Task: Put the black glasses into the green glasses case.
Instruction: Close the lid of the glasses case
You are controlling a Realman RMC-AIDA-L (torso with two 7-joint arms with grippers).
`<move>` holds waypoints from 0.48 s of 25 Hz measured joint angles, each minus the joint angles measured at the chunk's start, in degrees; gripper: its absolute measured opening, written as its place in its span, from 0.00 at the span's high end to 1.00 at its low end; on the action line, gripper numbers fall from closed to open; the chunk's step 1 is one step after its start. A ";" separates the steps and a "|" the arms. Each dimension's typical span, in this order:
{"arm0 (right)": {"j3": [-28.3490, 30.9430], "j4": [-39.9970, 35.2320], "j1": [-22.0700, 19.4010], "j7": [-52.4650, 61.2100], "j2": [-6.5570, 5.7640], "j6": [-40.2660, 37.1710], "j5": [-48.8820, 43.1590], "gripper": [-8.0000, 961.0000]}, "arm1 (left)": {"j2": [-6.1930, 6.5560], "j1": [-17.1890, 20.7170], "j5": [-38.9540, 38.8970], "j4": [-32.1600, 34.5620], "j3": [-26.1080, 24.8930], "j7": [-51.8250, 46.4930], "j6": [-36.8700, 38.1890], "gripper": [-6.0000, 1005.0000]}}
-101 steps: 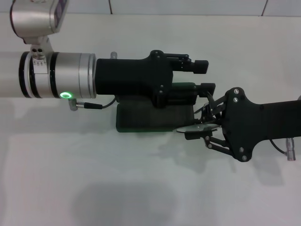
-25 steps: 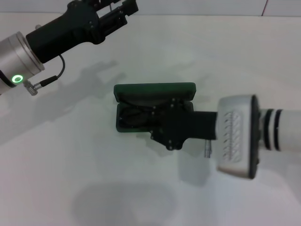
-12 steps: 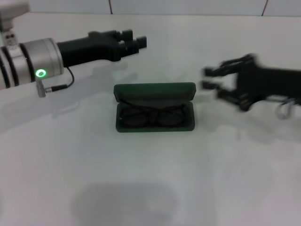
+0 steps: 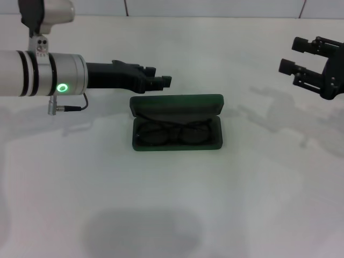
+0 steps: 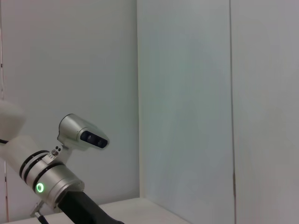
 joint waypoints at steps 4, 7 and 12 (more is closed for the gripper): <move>-0.22 0.03 0.36 -0.03 0.21 0.82 0.00 0.49 | 0.11 -0.17 0.34 0.42 2.29 -0.75 -0.13 0.43; -0.20 -0.13 0.57 -0.09 0.40 1.09 -0.01 0.40 | 0.20 -0.07 0.35 0.44 4.09 -0.73 0.00 0.43; -0.15 0.27 0.96 -0.13 0.48 2.61 -0.09 0.37 | 0.17 0.49 0.15 0.50 8.14 0.64 0.81 0.43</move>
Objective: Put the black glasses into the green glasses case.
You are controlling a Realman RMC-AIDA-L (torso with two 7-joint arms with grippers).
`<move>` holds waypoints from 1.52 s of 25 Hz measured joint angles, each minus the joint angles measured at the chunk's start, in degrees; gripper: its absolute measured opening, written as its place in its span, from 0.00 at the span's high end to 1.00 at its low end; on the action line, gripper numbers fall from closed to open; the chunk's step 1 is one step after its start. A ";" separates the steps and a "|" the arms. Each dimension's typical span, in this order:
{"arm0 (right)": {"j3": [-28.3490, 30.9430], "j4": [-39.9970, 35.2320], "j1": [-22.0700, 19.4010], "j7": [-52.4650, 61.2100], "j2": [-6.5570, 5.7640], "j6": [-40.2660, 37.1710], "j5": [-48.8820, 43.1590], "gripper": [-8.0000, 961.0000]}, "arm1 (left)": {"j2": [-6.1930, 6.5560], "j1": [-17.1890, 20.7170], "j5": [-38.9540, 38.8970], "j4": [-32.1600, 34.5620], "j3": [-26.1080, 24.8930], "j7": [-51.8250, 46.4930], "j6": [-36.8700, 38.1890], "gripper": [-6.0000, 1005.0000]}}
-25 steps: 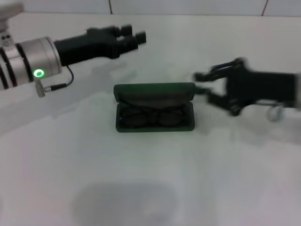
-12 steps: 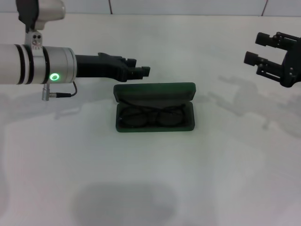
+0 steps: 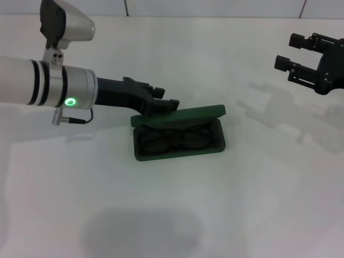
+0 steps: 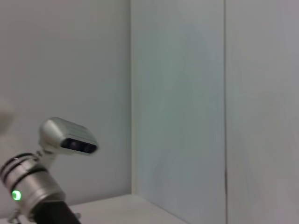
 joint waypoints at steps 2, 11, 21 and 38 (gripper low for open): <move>-0.02 0.03 0.19 -0.05 0.18 0.89 -0.36 0.37 | -0.32 0.46 -0.07 0.09 0.37 1.37 0.03 0.43; 0.00 0.06 1.26 -0.12 0.89 3.40 -1.39 0.37 | -1.48 1.93 0.39 -0.03 1.15 7.64 -0.30 0.43; -0.19 -0.32 3.48 0.19 1.38 -2.90 -6.09 0.36 | -1.27 8.75 -20.65 4.04 0.90 25.05 14.19 0.43; -8.25 0.21 7.23 -0.63 3.66 -10.47 -10.08 0.09 | -0.58 20.58 -28.55 12.55 0.55 33.74 37.40 0.13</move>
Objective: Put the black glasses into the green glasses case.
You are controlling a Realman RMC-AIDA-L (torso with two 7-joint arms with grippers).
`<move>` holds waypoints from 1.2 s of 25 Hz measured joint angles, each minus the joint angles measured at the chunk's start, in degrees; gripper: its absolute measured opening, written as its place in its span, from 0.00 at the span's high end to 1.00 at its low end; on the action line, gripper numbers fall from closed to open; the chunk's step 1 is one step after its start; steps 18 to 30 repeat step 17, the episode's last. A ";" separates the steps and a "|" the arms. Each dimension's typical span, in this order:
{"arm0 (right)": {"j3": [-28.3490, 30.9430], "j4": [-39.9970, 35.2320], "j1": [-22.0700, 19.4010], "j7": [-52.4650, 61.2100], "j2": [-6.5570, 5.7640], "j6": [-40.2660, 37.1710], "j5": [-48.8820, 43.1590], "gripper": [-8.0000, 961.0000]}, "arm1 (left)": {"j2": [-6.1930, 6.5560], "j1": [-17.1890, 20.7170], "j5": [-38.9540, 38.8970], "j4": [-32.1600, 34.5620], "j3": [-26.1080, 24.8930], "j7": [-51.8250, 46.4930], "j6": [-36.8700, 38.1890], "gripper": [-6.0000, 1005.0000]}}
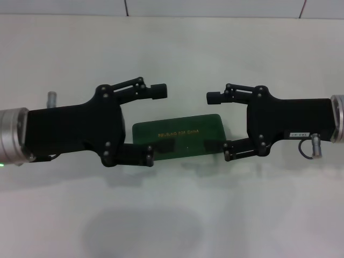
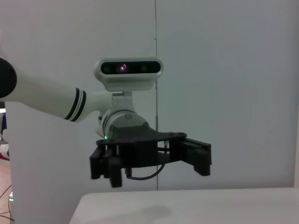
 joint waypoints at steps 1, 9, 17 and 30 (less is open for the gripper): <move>-0.01 0.00 -0.07 -0.75 0.12 0.01 0.20 0.09 | 0.05 0.22 -0.16 -0.01 0.00 0.01 0.01 0.11; -0.49 0.00 -0.25 -0.94 0.15 0.01 0.31 0.07 | 0.12 0.79 -0.47 -0.41 0.00 0.24 0.12 0.11; -0.65 0.01 -0.37 -0.98 0.15 0.58 0.36 0.07 | -0.03 0.83 -0.51 -0.55 0.00 0.34 0.17 0.11; -0.65 0.01 -0.37 -0.98 0.15 0.58 0.36 0.07 | -0.03 0.83 -0.51 -0.55 0.00 0.34 0.17 0.11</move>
